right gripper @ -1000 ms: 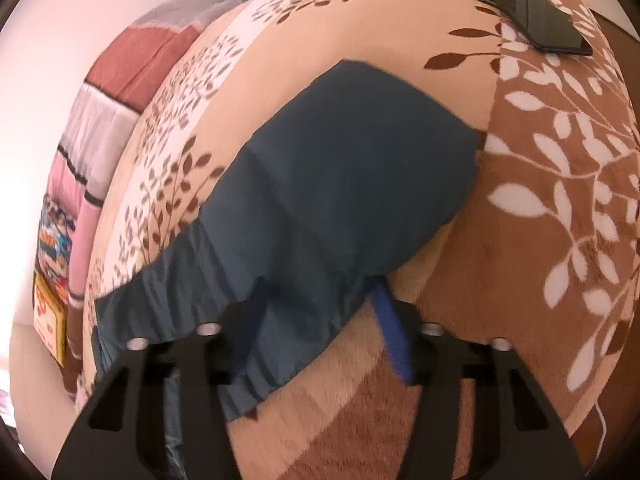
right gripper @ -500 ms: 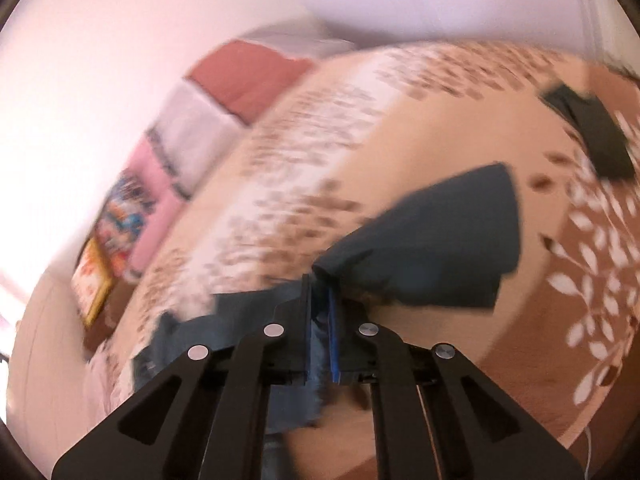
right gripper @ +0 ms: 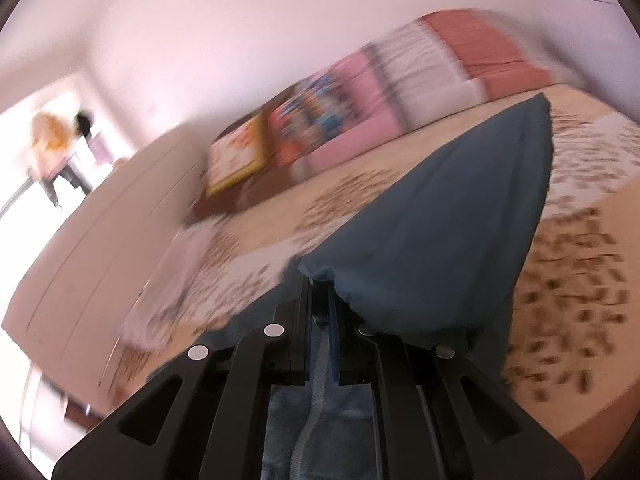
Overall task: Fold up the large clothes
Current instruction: 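Lift the held sleeve and fold it across the jacket front with the right gripper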
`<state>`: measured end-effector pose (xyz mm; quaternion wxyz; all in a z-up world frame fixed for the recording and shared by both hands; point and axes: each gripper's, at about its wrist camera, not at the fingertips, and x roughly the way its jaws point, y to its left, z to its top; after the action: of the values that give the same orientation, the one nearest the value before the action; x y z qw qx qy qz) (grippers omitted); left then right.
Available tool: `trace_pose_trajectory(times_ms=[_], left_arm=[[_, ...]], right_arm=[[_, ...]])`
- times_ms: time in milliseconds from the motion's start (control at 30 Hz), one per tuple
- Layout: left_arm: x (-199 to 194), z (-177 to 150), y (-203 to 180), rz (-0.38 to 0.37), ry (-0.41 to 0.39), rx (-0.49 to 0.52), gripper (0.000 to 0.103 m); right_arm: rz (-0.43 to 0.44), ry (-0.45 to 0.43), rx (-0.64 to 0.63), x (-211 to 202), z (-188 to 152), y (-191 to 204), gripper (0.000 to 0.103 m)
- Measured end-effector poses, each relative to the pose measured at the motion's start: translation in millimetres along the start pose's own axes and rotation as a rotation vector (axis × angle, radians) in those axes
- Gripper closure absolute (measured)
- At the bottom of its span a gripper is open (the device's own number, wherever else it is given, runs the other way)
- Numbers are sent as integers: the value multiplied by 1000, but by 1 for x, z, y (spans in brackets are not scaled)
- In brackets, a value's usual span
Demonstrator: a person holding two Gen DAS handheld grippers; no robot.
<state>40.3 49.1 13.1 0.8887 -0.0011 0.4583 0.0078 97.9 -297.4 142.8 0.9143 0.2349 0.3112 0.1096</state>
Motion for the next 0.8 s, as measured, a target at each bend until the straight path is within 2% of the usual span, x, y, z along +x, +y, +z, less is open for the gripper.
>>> trace_pose_trajectory(times_ms=[133, 233, 367, 467, 533, 600, 667, 800], left_arm=[[1, -4, 17, -7, 0, -31, 24], [2, -7, 30, -2, 1, -52, 24], [3, -10, 46, 10, 8, -77, 24], [6, -12, 54, 19, 14, -86, 24], [10, -12, 56, 20, 22, -88, 24], [13, -12, 55, 18, 28, -79, 24], [14, -11, 50, 15, 30, -54, 24], [10, -2, 28, -13, 2, 27, 24]], right_arm=[[55, 100, -38, 53, -34, 47, 95], [47, 194, -50, 106, -59, 54, 95], [-4, 304, -78, 163, -102, 51, 95], [-31, 403, -28, 190, -126, 38, 95], [-39, 474, 3, 199, -138, 32, 91], [-62, 524, 34, 205, -148, 27, 62], [-63, 530, 47, 203, -149, 23, 41], [-35, 515, 53, 177, -147, 16, 38]])
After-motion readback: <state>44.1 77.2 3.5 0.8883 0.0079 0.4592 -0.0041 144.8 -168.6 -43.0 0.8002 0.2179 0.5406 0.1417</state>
